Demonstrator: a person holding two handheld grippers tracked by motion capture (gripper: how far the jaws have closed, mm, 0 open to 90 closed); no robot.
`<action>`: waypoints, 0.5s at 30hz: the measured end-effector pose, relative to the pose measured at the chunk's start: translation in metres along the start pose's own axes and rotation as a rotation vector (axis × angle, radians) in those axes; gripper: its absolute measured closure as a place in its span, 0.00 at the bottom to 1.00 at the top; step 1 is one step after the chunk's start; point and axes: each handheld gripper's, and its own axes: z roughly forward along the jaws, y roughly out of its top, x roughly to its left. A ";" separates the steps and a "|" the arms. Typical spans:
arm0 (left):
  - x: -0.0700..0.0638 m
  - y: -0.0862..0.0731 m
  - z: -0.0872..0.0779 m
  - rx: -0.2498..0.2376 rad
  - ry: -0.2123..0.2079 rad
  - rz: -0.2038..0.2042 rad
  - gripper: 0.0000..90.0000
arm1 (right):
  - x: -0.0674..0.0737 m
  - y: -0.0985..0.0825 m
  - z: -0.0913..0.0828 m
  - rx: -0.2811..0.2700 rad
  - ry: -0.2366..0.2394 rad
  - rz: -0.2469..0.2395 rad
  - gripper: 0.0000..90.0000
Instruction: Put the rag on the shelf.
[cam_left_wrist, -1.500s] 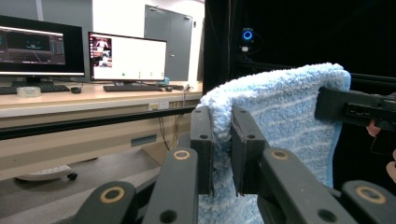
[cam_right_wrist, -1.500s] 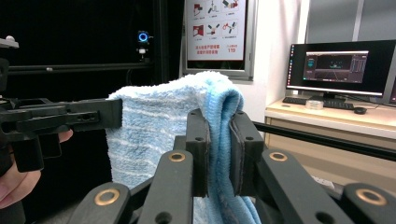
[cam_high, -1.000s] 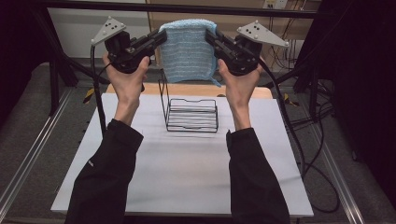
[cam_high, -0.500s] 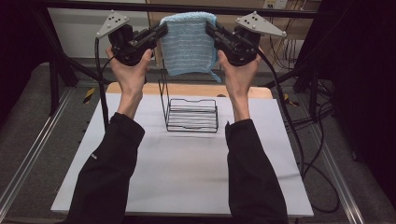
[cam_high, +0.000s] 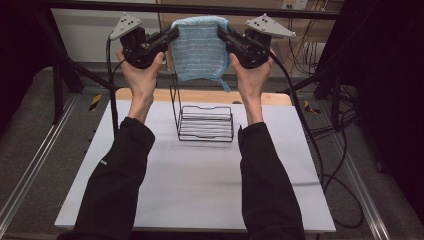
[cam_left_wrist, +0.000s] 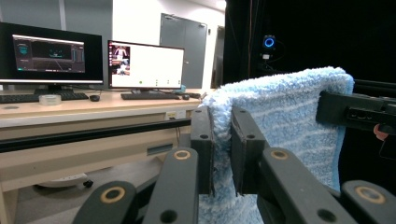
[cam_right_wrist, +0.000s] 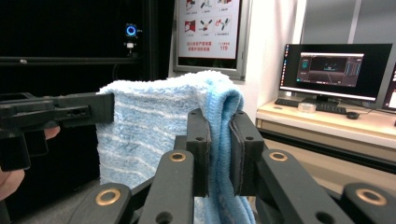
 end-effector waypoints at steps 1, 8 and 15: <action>0.000 -0.002 0.000 0.005 0.000 0.004 0.90 | -0.001 -0.003 0.000 0.003 0.002 0.003 0.90; 0.002 -0.015 0.004 0.034 -0.003 0.020 0.90 | -0.005 -0.017 0.001 0.028 0.003 0.001 0.90; 0.003 -0.027 0.004 0.058 -0.009 0.036 0.90 | -0.008 -0.032 0.000 0.047 0.013 0.006 0.90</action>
